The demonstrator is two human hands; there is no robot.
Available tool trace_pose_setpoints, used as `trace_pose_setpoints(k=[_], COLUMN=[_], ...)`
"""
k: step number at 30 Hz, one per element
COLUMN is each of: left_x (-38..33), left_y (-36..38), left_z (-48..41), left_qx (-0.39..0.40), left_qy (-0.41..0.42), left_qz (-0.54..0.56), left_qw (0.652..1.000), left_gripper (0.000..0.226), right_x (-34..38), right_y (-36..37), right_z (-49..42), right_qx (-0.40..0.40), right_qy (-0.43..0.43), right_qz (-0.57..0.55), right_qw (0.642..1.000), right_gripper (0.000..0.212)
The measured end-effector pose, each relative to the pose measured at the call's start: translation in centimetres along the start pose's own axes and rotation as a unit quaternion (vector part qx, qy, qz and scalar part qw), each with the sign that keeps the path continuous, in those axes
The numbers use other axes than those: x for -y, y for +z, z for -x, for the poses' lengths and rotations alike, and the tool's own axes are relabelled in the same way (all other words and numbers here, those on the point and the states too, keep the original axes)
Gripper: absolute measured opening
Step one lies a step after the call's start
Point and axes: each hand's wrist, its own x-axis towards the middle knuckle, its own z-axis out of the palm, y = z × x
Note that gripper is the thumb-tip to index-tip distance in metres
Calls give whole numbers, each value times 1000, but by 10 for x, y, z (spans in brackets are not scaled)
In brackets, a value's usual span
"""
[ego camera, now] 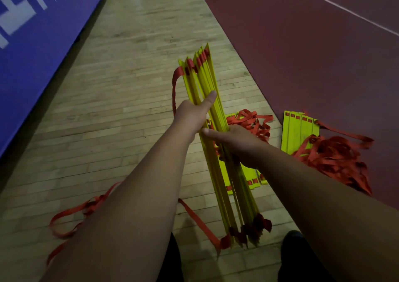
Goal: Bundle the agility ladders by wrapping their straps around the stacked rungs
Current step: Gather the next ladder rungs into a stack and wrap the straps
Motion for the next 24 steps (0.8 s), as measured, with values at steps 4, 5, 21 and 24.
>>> trace_pose_setpoints(k=[4, 5, 21, 24], left_x=[0, -1, 9, 11], left_y=[-1, -2, -5, -3], left_z=[-2, -3, -23, -26], left_qx=[58, 67, 67, 60], left_qy=[-34, -39, -72, -62], left_qz=[61, 81, 264, 265], left_qw=[996, 994, 960, 960], left_gripper=[119, 119, 41, 51], right_x=[-2, 0, 5, 2], right_y=[-1, -1, -7, -8], right_z=[-2, -2, 3, 0], right_qx=[-7, -13, -5, -14], right_qy=[9, 11, -8, -9], right_qz=[-32, -38, -66, -54], right_qw=[999, 999, 998, 998], right_gripper=[59, 56, 25, 20])
